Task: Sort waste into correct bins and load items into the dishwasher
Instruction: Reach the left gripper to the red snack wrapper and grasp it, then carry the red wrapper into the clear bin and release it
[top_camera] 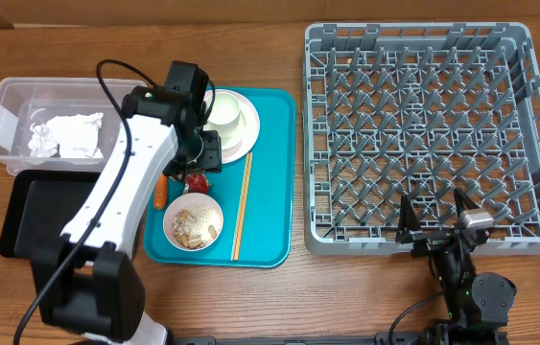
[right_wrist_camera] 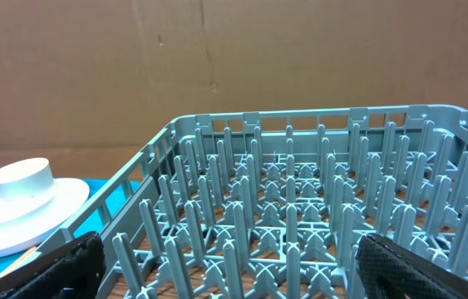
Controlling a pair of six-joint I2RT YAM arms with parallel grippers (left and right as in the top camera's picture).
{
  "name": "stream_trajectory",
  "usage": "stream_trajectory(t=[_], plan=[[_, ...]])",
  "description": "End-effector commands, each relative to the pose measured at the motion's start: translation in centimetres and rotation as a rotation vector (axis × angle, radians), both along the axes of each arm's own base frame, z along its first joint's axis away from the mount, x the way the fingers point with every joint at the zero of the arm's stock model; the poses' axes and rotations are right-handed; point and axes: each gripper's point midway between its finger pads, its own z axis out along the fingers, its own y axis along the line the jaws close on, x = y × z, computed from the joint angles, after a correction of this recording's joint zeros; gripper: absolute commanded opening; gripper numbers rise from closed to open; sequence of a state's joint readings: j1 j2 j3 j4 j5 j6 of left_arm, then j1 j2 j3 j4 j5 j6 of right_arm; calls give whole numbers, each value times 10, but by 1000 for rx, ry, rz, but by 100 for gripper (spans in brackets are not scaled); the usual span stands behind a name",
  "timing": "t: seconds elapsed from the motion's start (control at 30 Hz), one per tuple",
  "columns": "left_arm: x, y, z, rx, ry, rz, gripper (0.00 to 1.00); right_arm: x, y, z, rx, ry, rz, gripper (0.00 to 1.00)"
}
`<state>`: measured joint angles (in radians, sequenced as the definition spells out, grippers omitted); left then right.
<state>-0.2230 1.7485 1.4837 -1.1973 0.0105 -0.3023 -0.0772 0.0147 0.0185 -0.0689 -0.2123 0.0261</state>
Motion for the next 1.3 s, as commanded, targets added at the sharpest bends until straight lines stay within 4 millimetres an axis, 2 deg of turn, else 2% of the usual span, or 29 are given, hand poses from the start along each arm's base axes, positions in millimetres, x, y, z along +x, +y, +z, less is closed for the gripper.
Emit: stream_trajectory(t=[0.0, 0.3, 0.6, 0.77, 0.87, 1.13, 1.27], plan=[[6, 1, -12, 28, 27, 36, 55, 0, -1, -1, 3, -7, -4, 100], [8, 3, -56, 67, 133, 42, 50, 0, -1, -1, 3, -7, -4, 100], [17, 3, -84, 84, 153, 46, 49, 0, -1, -1, 3, -7, -4, 100], [21, 10, -89, 132, 145, 68, 43, 0, -1, -1, 3, -7, -4, 100], [23, 14, -89, 153, 136, 70, 36, 0, -1, -1, 3, -7, -4, 100], [26, 13, -89, 150, 121, 78, 29, 0, -1, -1, 3, -7, -4, 100], [26, 13, -89, 147, 121, 78, 20, 0, -1, -1, 3, -7, -4, 100]])
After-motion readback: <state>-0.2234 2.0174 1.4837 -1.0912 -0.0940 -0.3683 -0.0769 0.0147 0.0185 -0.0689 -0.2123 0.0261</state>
